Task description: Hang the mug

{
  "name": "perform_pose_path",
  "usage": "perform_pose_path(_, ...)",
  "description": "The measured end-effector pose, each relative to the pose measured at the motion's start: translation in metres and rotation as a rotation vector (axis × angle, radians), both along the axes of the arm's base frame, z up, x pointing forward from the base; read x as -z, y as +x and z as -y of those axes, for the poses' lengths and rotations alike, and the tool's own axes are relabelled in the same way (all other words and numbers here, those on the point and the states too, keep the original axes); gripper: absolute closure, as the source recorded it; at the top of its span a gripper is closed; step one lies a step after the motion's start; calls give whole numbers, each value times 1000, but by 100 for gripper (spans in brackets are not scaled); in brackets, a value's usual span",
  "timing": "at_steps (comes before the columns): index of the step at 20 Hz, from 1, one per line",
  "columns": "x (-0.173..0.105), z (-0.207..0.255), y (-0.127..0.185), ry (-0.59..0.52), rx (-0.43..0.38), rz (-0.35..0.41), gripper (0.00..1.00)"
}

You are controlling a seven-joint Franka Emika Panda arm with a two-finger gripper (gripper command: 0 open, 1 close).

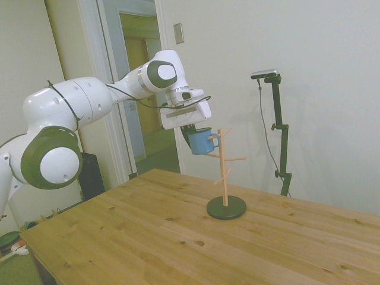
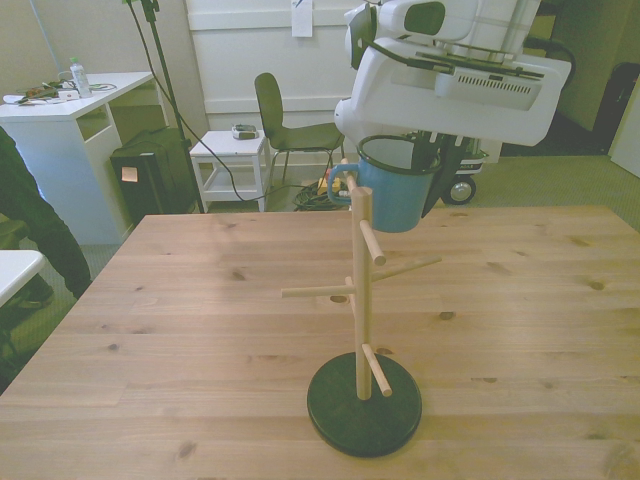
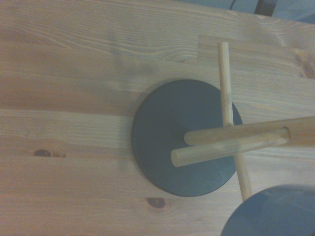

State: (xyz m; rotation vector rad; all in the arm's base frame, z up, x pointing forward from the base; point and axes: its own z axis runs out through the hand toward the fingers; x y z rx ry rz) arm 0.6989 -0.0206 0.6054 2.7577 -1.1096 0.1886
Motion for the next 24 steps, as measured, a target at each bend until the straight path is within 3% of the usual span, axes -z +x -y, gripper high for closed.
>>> perform_pose_path(3, 0, 2, 1, 1, 4, 0, 100)
perform_pose_path(4, 0, 3, 1, 3, 7, -4, 0)
perform_pose_path(24, -10, 17, -2, 20, 35, 9, 0)
